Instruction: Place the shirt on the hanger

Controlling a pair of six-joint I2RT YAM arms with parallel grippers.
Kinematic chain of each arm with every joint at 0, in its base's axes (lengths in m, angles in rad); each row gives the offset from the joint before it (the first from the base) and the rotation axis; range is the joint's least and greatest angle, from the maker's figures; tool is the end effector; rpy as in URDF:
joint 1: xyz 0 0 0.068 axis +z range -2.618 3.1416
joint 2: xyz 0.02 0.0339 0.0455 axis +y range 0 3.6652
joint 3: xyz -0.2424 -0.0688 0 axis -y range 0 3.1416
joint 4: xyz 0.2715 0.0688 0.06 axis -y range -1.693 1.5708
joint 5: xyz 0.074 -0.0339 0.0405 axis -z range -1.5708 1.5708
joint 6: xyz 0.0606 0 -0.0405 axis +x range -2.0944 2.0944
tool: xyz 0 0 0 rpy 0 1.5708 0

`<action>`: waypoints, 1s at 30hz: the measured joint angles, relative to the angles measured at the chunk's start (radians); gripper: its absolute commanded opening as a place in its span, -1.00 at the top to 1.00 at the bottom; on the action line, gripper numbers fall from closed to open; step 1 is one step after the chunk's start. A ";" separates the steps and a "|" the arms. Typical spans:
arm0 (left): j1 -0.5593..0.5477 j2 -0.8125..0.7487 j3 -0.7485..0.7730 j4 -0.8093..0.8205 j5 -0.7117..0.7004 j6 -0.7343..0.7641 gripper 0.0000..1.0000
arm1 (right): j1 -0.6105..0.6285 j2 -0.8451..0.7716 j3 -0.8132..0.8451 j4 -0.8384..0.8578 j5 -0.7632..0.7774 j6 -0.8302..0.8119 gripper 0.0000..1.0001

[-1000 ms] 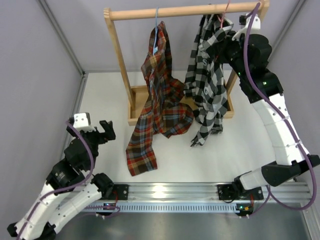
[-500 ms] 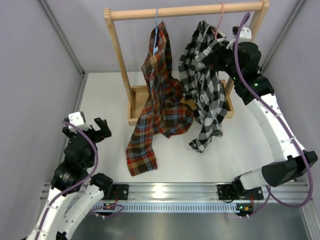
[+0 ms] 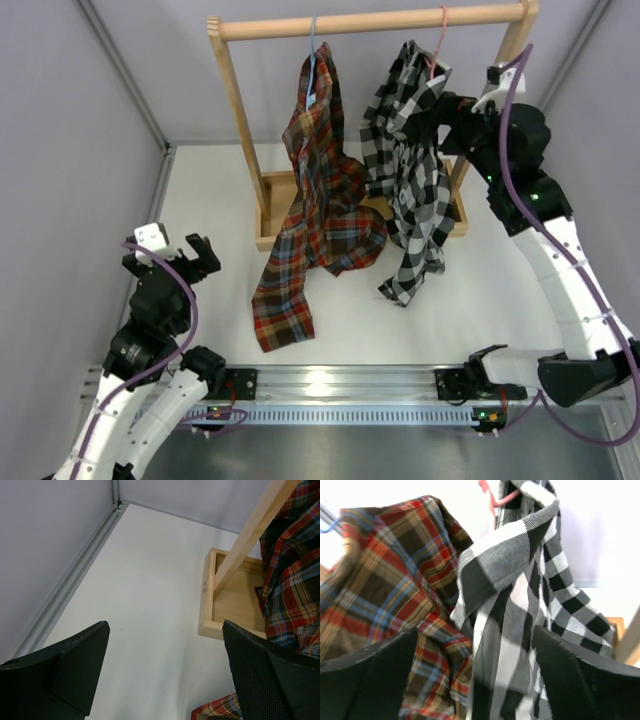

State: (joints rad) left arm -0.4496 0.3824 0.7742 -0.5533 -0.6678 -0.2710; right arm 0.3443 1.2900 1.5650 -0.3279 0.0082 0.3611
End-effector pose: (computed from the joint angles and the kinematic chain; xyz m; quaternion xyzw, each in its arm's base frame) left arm 0.1452 -0.0284 0.3435 -0.1473 0.7358 0.0179 0.6607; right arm 0.3129 0.1117 0.4708 0.0089 0.7255 0.2349 0.6468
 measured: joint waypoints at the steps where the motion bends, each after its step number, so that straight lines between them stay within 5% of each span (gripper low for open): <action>1: 0.001 0.000 0.000 0.001 -0.006 0.000 -0.96 | -0.001 -0.025 -0.006 -0.008 -0.005 -0.012 -0.99; 13: 0.024 0.124 0.016 0.010 0.018 -0.002 -0.96 | -0.005 -0.524 -0.285 -0.246 0.231 -0.182 -0.99; 21: 0.253 0.220 0.018 0.016 0.242 -0.034 -0.96 | -0.006 -0.720 -0.420 -0.434 0.358 -0.239 -0.99; 30: 0.258 0.057 -0.031 -0.037 0.333 -0.012 -0.96 | -0.006 -0.850 -0.528 -0.492 0.351 -0.249 -0.99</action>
State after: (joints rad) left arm -0.1917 0.4397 0.7433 -0.5907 -0.3344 -0.2829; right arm 0.3378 0.4404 1.0370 -0.8196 0.3588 0.1120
